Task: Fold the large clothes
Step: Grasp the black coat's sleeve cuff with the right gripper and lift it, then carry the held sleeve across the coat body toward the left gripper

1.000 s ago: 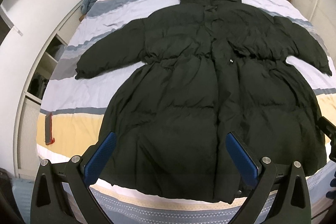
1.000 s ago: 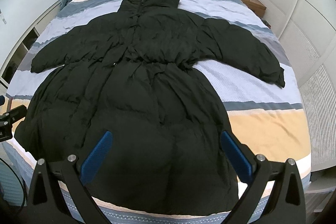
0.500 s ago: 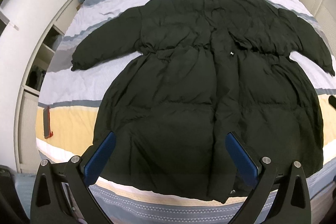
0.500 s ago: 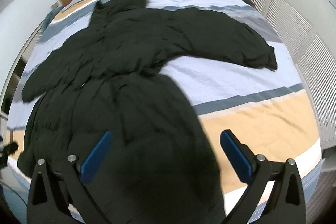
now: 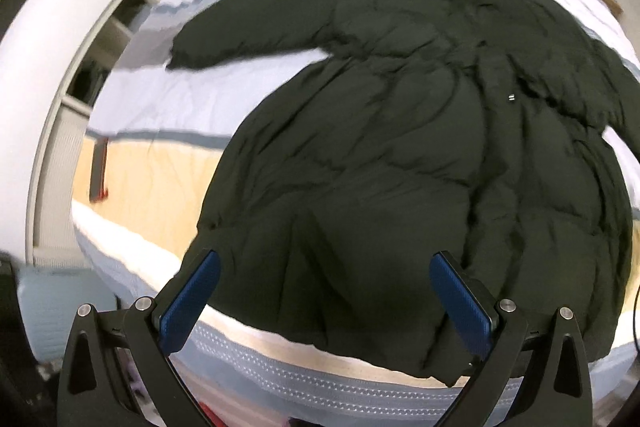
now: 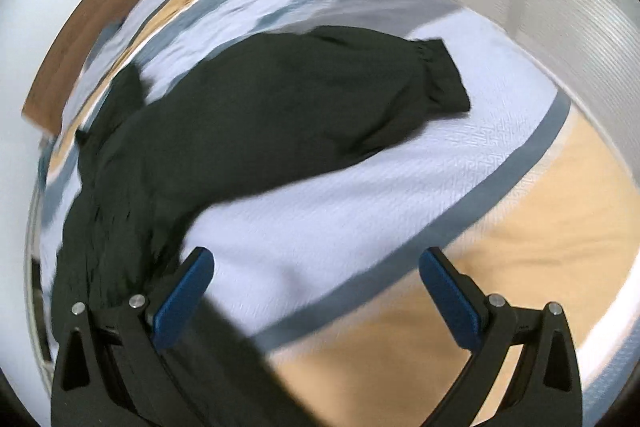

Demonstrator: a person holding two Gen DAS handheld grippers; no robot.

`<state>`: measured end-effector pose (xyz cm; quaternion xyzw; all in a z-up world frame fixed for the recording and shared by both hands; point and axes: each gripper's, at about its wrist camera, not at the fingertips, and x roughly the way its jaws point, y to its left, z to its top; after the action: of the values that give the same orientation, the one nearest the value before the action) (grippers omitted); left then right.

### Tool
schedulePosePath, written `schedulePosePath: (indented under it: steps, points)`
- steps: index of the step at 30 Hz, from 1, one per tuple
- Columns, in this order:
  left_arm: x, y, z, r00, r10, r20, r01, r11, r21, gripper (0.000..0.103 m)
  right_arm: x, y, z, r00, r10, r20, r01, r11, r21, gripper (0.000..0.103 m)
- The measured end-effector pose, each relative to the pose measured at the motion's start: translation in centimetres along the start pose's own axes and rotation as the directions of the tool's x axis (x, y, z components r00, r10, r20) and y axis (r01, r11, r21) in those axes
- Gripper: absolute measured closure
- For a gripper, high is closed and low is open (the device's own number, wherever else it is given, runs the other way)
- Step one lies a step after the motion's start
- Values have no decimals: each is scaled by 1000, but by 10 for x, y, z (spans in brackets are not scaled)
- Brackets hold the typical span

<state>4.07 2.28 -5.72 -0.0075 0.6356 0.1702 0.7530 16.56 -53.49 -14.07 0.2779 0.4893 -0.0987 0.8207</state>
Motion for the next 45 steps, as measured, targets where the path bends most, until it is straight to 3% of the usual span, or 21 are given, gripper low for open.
schedulePosePath:
  steps: [6,11,19,20,22,24,28,31,38,45]
  points:
    - [8,3,6,997,-67,-34,65,997,-45,1,38,-42,36,996,91,13,-92,977,193,0]
    - [8,-5,13,990,-132,-42,130,990,-57,1,70,-70,52,988,149,37,-152,925,348,0]
    - [17,-3,10,992,-109,-69,105,993,-58,1,100,-90,62,968,224,115,-252,830,498,2]
    - [18,-2,9,992,-105,-74,101,993,-61,1,101,-92,64,963,235,131,-269,820,506,9]
    - [21,-1,8,992,-97,-78,92,994,-64,1,106,-95,72,959,244,141,-282,811,513,37]
    - [22,0,7,992,-96,-81,91,994,-66,1,111,-93,75,953,267,144,-302,802,516,54]
    - [20,-2,5,993,-96,-67,92,994,-63,1,113,-85,86,944,295,149,-329,805,494,78]
    - [16,-4,6,995,-91,-44,89,995,-54,1,103,-74,94,942,294,159,-334,825,455,87]
    - [8,3,9,993,-119,11,120,988,-94,1,58,-22,122,946,280,164,-315,912,262,91]
    - [9,12,12,984,-172,56,177,977,-122,2,2,55,126,924,342,168,-350,937,15,91]
